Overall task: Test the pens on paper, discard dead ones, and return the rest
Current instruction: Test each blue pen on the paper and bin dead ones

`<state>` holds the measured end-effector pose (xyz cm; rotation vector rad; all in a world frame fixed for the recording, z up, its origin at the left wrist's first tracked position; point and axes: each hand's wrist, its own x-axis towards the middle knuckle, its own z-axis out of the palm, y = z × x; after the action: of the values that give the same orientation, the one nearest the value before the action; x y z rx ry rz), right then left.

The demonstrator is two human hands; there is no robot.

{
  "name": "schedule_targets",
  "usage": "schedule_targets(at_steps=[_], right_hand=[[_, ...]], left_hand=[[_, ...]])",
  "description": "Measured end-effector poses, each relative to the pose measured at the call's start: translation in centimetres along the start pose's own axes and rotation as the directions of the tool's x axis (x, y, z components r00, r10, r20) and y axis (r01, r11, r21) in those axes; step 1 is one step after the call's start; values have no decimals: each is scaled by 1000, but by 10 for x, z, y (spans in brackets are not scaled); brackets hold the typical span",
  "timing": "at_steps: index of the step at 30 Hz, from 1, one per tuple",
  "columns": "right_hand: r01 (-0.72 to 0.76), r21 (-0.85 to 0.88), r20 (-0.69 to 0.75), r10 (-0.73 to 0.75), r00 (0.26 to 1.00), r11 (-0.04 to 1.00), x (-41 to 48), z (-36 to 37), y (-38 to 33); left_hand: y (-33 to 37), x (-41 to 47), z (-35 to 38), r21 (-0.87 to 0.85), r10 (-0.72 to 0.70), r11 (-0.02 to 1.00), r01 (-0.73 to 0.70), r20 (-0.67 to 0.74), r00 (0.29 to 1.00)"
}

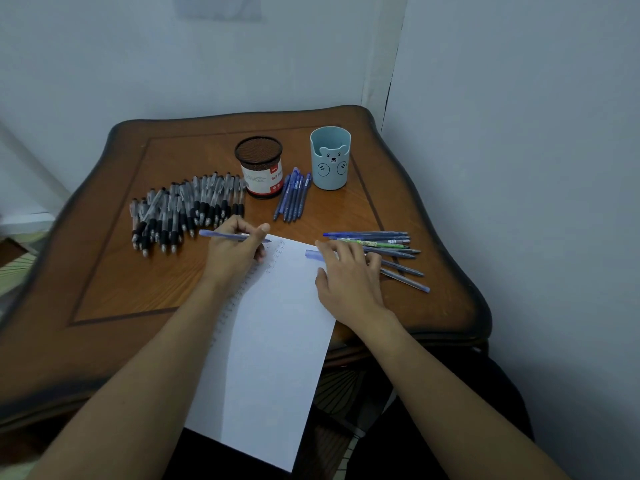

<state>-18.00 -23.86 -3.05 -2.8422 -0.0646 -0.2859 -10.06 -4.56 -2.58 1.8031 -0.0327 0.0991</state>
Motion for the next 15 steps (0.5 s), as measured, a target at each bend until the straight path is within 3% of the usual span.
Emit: schedule_targets(at_steps=[6, 9, 12, 15], right_hand=[[67, -61, 5, -67, 998, 996, 1, 2, -3], [29, 15, -4, -29, 1000, 999, -2, 0, -3], [-26, 178, -4, 27, 1000, 984, -5, -3, -5], [-52, 358, -12, 60, 998, 932, -8, -7, -11]], left_hand=[[3, 7, -3, -246, -141, 959, 140, 12, 990], [13, 6, -1, -398, -189, 904, 154, -52, 981], [23, 2, 3, -312, -151, 945, 102, -135, 979], [33, -8, 6, -156, -5, 988, -7, -73, 997]])
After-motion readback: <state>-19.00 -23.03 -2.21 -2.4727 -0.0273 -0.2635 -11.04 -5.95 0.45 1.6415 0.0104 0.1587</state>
